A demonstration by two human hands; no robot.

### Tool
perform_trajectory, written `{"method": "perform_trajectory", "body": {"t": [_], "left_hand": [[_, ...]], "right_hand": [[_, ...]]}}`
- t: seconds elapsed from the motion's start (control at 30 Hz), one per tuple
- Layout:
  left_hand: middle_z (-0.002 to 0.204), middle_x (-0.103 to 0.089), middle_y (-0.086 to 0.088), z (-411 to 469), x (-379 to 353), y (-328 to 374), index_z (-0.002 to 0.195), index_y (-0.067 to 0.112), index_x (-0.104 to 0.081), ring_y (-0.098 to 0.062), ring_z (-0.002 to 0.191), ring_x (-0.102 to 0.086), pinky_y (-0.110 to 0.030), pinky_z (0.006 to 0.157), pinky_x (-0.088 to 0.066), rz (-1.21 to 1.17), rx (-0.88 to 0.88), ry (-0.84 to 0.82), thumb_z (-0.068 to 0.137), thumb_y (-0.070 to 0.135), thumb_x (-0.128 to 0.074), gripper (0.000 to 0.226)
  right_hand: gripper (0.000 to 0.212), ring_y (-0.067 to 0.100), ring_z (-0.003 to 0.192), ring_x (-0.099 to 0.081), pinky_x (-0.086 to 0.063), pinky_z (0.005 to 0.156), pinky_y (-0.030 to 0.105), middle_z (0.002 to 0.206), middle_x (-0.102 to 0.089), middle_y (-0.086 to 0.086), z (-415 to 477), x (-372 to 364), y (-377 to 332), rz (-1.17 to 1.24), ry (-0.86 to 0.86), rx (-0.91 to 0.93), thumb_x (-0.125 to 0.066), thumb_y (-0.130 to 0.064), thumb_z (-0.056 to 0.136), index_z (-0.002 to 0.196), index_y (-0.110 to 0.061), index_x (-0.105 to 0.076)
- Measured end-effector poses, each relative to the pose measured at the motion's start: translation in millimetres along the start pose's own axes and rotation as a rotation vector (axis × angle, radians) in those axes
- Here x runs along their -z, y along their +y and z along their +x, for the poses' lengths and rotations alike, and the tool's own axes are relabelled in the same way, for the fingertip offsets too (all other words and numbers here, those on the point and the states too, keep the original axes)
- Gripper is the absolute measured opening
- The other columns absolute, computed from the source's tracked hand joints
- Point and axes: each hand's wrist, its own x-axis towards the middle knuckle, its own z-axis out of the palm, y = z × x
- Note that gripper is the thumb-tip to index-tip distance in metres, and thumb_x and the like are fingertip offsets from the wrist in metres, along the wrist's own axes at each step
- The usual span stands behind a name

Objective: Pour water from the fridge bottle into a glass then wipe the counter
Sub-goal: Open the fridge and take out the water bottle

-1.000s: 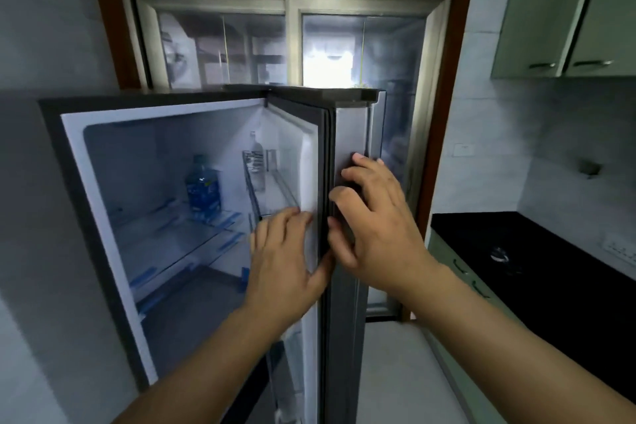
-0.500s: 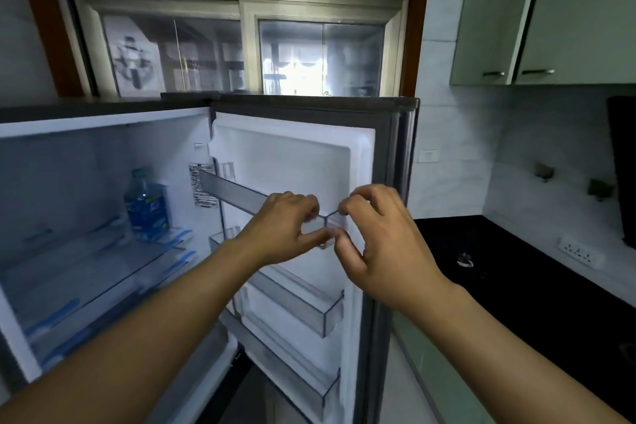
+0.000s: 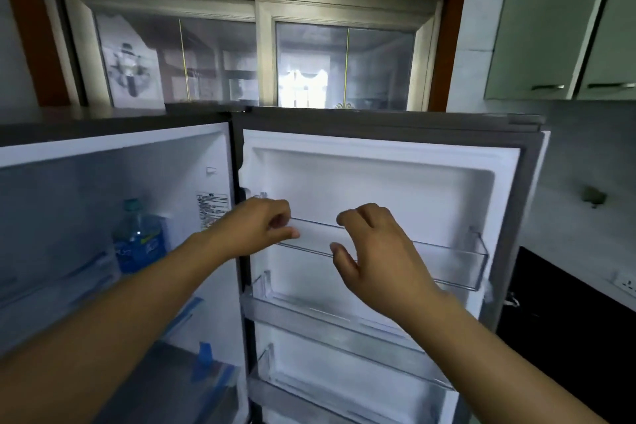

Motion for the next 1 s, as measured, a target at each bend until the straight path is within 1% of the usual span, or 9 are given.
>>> {"method": "perform_trajectory", "body": {"t": [0.13,0.23,0.33,0.43,0.53,0.6,0.7,0.87,1.0], "left_hand": [[0.08,-0.058,0.013,6,-13,-10,0.089,0.029,-0.055,-0.009,0.076,-0.053,-0.029,0.067,-0.041,0.003,-0.089,0.02,0.093,0.047,-0.064,0.021],[0.113,-0.069,0.0,-2,-16,-17,0.118,0.017,-0.065,-0.014,0.104,-0.055,-0.025,0.094,-0.039,0.007,-0.166,0.119,0.096,0.033,-0.066,0.027],[0.119,-0.066,-0.011,-23,-15,-34,0.124,0.007,-0.065,-0.018,0.112,-0.055,-0.026,0.099,-0.041,-0.021,-0.11,0.356,0.092,0.025,-0.069,0.037],[0.111,-0.063,-0.011,-54,-16,-66,0.117,0.002,-0.065,-0.014,0.104,-0.055,-0.017,0.096,-0.041,-0.051,0.102,0.54,0.091,0.014,-0.07,0.03],[0.108,-0.054,-0.003,-94,-19,-111,0.115,0.005,-0.06,-0.004,0.098,-0.049,-0.002,0.091,-0.036,-0.002,0.365,0.635,0.09,0.008,-0.074,0.029],[0.107,-0.053,-0.005,-117,-25,-146,0.114,0.005,-0.058,-0.009,0.096,-0.05,-0.023,0.092,-0.048,0.027,0.543,0.648,0.088,0.006,-0.076,0.031],[0.109,-0.057,-0.021,-138,-37,-189,0.114,0.001,-0.055,-0.029,0.096,-0.057,-0.049,0.084,-0.054,-0.012,0.843,0.621,0.084,0.007,-0.079,0.039],[0.14,-0.048,-0.03,-147,-64,-236,0.142,-0.005,-0.042,-0.042,0.126,-0.052,-0.049,0.104,-0.048,-0.09,1.056,0.509,0.083,0.018,-0.083,0.076],[0.143,-0.05,-0.028,-134,-72,-264,0.146,-0.007,-0.036,-0.039,0.129,-0.053,-0.049,0.105,-0.048,-0.292,1.103,0.567,0.075,0.019,-0.09,0.093]], "right_hand": [[0.032,0.028,0.092,-0.059,-0.042,0.066,0.033,0.104,-0.061,0.006,57,-52,-5,-0.081,-0.148,-0.026,-0.048,-0.04,0.099,0.119,-0.016,-0.054],[0.026,0.026,0.073,-0.063,-0.033,0.057,0.03,0.087,-0.065,0.0,69,-71,-4,-0.226,-0.191,-0.023,-0.04,-0.044,0.102,0.096,-0.021,-0.05],[0.033,0.027,0.048,-0.048,-0.018,0.047,0.027,0.06,-0.053,-0.001,70,-80,3,-0.226,-0.099,-0.017,-0.058,-0.038,0.095,0.075,-0.021,-0.038],[0.043,0.021,0.041,-0.024,-0.004,0.049,0.019,0.049,-0.043,-0.001,76,-80,-2,-0.102,-0.095,0.027,-0.074,-0.024,0.085,0.069,-0.018,-0.035],[0.029,0.016,0.049,-0.028,-0.007,0.046,0.026,0.061,-0.04,-0.006,88,-97,-7,-0.155,-0.167,0.097,-0.05,-0.033,0.1,0.079,-0.02,-0.035],[0.024,0.014,0.053,-0.031,-0.01,0.046,0.029,0.065,-0.036,-0.008,94,-107,-8,-0.143,-0.183,0.117,-0.039,-0.033,0.104,0.083,-0.021,-0.037],[0.015,0.016,0.048,-0.031,-0.006,0.046,0.025,0.06,-0.052,-0.001,103,-112,-15,-0.055,-0.233,0.137,-0.064,-0.018,0.091,0.079,-0.014,-0.055],[0.008,0.016,0.062,-0.04,-0.024,0.051,0.028,0.083,-0.061,0.002,117,-121,-23,0.025,-0.277,0.195,-0.054,-0.02,0.095,0.096,-0.014,-0.06],[0.008,0.018,0.054,-0.039,-0.024,0.049,0.025,0.069,-0.058,0.006,117,-123,-26,0.061,-0.262,0.184,-0.068,-0.01,0.084,0.081,-0.009,-0.061]]}}
